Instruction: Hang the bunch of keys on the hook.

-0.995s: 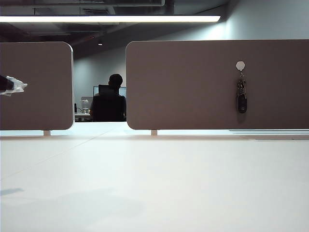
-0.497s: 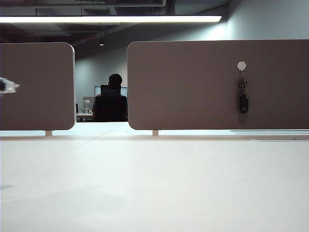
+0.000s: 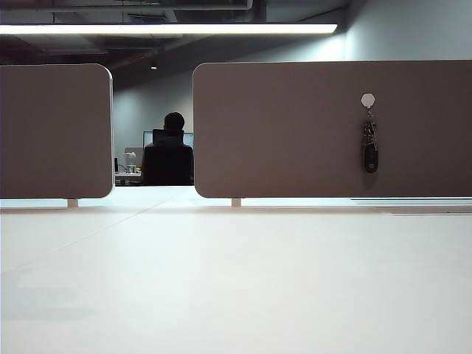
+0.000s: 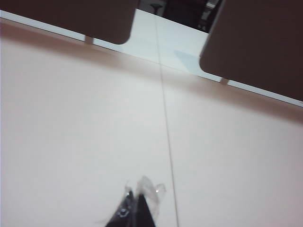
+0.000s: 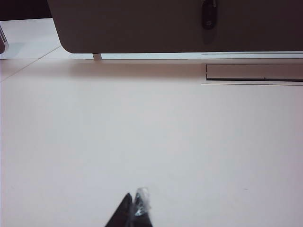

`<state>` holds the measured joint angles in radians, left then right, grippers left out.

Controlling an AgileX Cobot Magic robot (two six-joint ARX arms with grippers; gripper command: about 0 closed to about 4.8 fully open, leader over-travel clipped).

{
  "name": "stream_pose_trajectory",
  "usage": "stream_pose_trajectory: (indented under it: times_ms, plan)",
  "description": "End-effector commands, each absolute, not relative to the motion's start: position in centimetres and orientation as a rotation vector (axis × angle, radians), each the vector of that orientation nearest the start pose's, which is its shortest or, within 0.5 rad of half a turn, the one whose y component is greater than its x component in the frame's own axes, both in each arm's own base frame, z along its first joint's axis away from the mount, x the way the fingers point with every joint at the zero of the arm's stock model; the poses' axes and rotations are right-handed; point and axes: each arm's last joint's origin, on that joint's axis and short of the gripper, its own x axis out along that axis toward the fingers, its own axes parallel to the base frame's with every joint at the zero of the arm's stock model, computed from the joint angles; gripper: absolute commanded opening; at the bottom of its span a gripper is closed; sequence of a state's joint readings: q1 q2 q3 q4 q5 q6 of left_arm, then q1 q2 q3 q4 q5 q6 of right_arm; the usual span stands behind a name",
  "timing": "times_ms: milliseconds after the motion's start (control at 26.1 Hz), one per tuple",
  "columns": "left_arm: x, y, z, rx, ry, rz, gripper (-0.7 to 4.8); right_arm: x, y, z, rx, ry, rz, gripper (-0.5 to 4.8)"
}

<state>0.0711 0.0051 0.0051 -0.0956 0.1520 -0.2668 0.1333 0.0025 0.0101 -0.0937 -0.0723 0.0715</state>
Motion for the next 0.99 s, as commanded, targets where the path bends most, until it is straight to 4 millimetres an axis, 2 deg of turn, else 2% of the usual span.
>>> stream_pose_trajectory:
  times_ms: [38, 689, 995]
  plan:
    - [9.7, 0.3, 15.7, -0.279, 0.099, -0.063, -0.05, 9.6, 1.5, 16.0, 0.076, 0.075, 0.204, -0.08]
    - [9.7, 0.3, 15.7, -0.279, 0.099, -0.063, -0.05, 9.6, 1.5, 16.0, 0.076, 0.075, 0.199, -0.08]
    - [9.7, 0.3, 15.7, -0.279, 0.099, -0.064, -0.05, 9.7, 0.3, 16.0, 0.081, 0.07, 0.095, -0.08]
